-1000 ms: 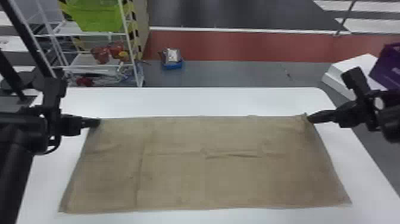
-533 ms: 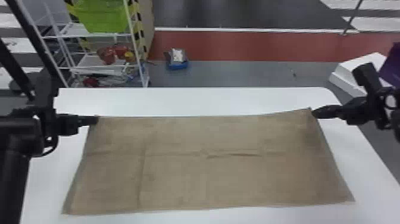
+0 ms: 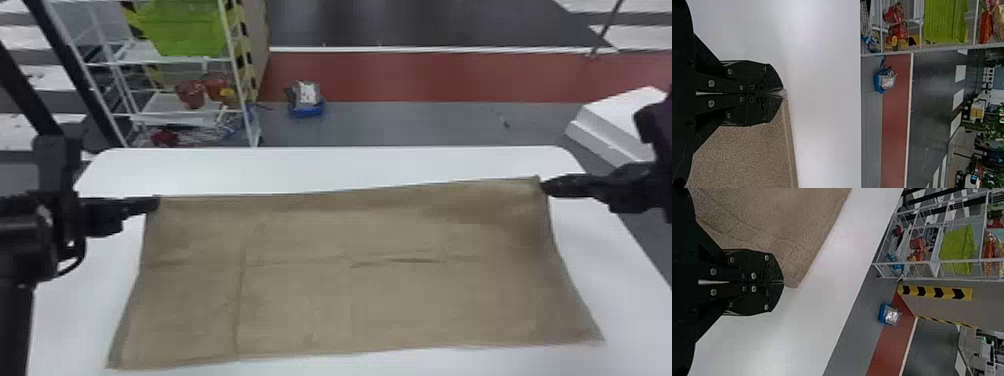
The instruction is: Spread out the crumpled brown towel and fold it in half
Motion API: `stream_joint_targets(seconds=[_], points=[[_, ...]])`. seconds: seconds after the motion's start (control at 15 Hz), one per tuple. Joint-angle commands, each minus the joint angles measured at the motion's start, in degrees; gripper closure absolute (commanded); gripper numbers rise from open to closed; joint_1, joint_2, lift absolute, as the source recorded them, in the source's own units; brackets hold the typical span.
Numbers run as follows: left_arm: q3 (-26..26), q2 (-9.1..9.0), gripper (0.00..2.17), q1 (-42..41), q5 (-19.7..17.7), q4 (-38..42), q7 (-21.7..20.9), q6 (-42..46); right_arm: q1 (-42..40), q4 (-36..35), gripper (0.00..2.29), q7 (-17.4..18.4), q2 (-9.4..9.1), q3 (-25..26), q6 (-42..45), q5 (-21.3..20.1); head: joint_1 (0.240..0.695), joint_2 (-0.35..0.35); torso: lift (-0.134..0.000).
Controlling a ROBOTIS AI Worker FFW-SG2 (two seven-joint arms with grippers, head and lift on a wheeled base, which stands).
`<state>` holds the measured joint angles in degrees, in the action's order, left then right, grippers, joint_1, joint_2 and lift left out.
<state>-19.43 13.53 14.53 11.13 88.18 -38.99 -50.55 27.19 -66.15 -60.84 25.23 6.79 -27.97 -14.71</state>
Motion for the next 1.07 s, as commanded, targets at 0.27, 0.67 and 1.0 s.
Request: stream_joint_targets(seconds=[0.27, 0.67, 1.0], points=[[-2.19, -0.26, 1.44, -4.25, -3.39, 6.04, -0.47, -0.03, -9.08, -10.66, 1.21, -1.92, 0.88, 6.21, -1.87, 4.07, 0.695, 0.018, -0.123], [-6.94, -2.28, 1.44, -12.69, -7.79, 13.77, -3.46, 0.14, -18.49, -19.54, 1.21, -3.5, 0.88, 12.28, -3.28, 8.47, 0.695, 0.004, -0.123], [-9.57, -3.25, 1.44, -17.43, -11.04, 17.9, -4.6, 0.32, -24.47, -23.76, 1.21, -4.55, 0.79, 16.41, -2.58, 11.72, 0.695, -0.005, -0.123]])
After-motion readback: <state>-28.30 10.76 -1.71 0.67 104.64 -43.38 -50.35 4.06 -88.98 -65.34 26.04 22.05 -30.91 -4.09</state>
